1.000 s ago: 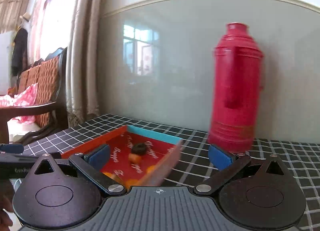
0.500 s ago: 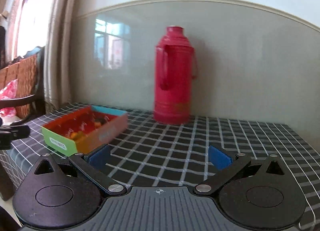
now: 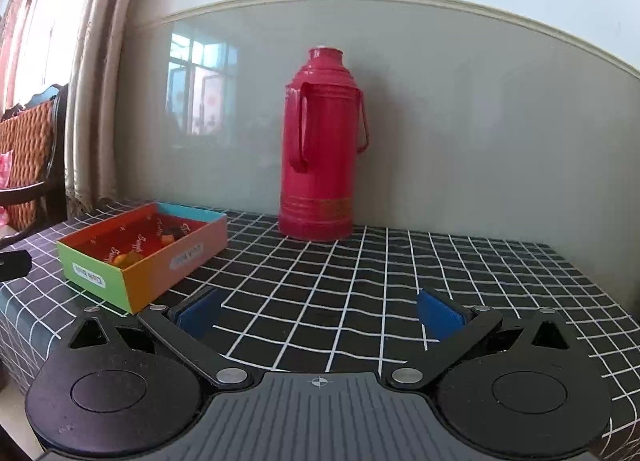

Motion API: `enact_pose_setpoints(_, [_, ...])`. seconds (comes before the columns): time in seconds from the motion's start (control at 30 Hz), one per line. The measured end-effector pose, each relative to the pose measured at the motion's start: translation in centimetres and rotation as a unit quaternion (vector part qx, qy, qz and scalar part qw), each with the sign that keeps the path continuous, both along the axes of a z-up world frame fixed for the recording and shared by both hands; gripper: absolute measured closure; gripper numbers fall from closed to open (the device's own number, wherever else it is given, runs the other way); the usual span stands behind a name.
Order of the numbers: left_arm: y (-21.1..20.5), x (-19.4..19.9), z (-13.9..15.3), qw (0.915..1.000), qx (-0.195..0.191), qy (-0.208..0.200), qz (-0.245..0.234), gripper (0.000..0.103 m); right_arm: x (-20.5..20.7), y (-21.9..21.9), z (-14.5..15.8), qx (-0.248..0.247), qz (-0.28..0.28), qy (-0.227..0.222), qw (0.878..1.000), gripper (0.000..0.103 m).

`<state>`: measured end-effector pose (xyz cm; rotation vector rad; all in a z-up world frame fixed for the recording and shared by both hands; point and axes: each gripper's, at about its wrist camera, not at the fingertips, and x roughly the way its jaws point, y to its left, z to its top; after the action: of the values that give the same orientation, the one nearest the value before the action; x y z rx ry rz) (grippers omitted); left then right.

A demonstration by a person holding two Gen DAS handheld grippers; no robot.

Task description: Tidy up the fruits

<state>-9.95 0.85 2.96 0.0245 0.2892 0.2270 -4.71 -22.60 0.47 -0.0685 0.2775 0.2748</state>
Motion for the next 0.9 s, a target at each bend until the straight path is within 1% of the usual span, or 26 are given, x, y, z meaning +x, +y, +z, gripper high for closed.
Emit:
enact_pose_setpoints(0.13, [0.33,-0.06,-0.02,1.0000,-0.009,0.001,0.003,0.006,0.06,0.50,-0.15,-0.016,0.003,-0.001,1.000,0.000])
enact_pose_setpoints(0.33, [0.39,0.03,0.00,0.9999,-0.013,0.003,0.005,0.006,0.33,0.04,-0.15,-0.003,0.002,0.005,1.000,0.000])
enact_pose_setpoints(0.53, [0.27,0.07,0.02,0.9999,-0.012,0.004,0.004,0.006,0.27,0.34,-0.12,-0.008,0.003,0.005,1.000,0.000])
enact_pose_setpoints(0.9, [0.15,0.15,0.05,0.9999,-0.008,0.005,0.003,0.006,0.38,-0.14,-0.06,0.000,0.003,0.005,1.000,0.000])
